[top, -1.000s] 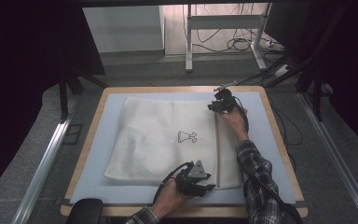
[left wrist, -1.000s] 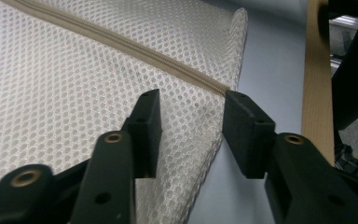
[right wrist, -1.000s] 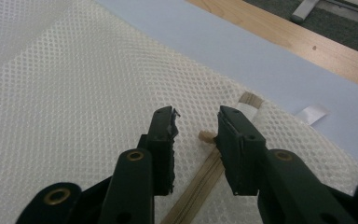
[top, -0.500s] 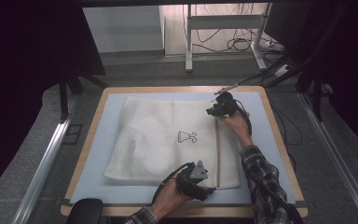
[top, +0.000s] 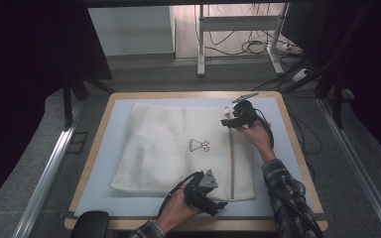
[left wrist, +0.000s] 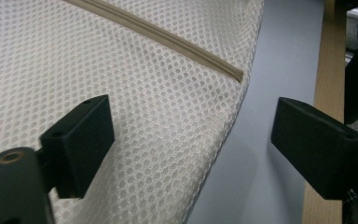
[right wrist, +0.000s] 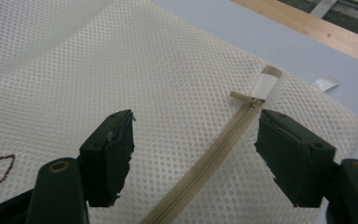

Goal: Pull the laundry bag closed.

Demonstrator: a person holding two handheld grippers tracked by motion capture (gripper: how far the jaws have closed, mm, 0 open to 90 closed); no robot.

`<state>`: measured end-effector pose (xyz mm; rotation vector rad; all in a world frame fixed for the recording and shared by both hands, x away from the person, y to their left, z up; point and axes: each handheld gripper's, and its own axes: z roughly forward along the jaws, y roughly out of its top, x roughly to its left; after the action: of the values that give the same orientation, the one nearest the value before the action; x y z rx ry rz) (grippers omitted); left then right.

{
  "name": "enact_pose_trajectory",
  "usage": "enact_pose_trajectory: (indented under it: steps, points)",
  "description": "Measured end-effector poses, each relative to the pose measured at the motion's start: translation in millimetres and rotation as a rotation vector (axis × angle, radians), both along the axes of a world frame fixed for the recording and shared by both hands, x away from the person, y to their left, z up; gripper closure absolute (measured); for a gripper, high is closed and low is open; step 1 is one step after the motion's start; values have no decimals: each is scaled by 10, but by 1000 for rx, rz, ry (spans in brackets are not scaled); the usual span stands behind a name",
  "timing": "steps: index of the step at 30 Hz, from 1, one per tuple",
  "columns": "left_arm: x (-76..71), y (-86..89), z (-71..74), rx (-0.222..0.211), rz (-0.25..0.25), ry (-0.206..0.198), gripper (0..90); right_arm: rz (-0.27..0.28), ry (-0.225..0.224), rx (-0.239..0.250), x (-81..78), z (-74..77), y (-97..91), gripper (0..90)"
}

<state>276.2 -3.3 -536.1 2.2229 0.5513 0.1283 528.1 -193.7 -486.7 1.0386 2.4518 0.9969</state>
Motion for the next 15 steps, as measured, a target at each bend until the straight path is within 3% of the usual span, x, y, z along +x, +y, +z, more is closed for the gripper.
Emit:
enact_pose_trajectory:
  steps: [9, 15]
  points:
    - [-23, 151, 25, 5, 40, 1, 60, 19, 2, -15, -136, -10, 38, 156]
    - [-24, 194, 47, 20, 49, -18, 45, 21, 23, -10, -205, -32, 47, 74]
